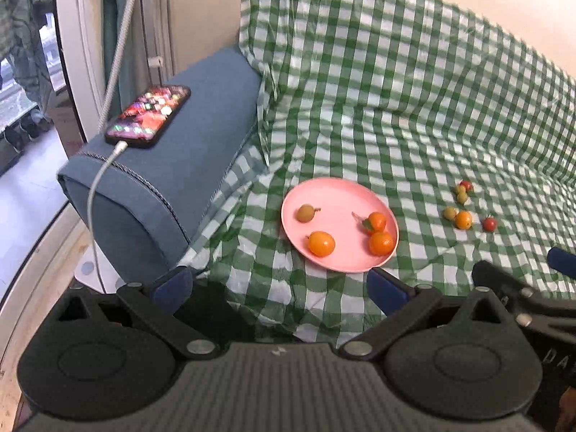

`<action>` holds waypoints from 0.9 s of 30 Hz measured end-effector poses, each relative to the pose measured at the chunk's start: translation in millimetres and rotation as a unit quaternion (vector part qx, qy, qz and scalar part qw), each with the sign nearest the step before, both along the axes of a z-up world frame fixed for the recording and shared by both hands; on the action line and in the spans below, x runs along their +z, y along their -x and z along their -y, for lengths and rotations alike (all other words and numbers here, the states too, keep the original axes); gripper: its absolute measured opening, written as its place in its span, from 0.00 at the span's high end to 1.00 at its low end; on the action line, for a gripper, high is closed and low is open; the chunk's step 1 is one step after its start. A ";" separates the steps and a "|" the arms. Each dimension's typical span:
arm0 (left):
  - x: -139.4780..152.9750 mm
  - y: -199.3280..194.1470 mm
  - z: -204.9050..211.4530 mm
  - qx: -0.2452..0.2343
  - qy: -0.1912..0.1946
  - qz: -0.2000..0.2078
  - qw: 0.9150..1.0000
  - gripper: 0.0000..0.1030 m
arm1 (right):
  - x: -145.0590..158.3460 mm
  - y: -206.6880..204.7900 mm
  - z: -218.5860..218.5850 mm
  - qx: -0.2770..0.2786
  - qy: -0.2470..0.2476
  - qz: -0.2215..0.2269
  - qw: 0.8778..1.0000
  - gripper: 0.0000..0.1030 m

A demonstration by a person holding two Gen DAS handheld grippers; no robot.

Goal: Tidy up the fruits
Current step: 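Raise both tools away from the plate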

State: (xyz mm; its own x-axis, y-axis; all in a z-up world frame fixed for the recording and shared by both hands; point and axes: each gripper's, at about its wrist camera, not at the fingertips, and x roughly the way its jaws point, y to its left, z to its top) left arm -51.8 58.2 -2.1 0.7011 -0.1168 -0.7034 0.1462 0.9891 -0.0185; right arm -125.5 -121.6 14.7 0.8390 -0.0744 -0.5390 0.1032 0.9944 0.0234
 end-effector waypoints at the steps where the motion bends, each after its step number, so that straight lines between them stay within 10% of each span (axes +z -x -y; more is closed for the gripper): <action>1: 2.6 4.9 -0.6 0.000 0.000 0.006 1.000 0.00 | 0.8 3.9 -0.8 0.002 0.001 0.003 1.000 0.01; 27: 11.1 21.4 -1.9 -0.010 0.001 0.016 1.000 0.00 | 8.5 24.8 -6.8 -0.002 -0.002 0.019 1.000 0.01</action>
State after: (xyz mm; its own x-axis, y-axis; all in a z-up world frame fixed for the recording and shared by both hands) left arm -73.2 60.1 9.0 0.7206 -0.1329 -0.6805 0.1672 0.9858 -0.0155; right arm -150.3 -114.8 23.2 0.8582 -0.0751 -0.5077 0.1056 0.9939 0.0315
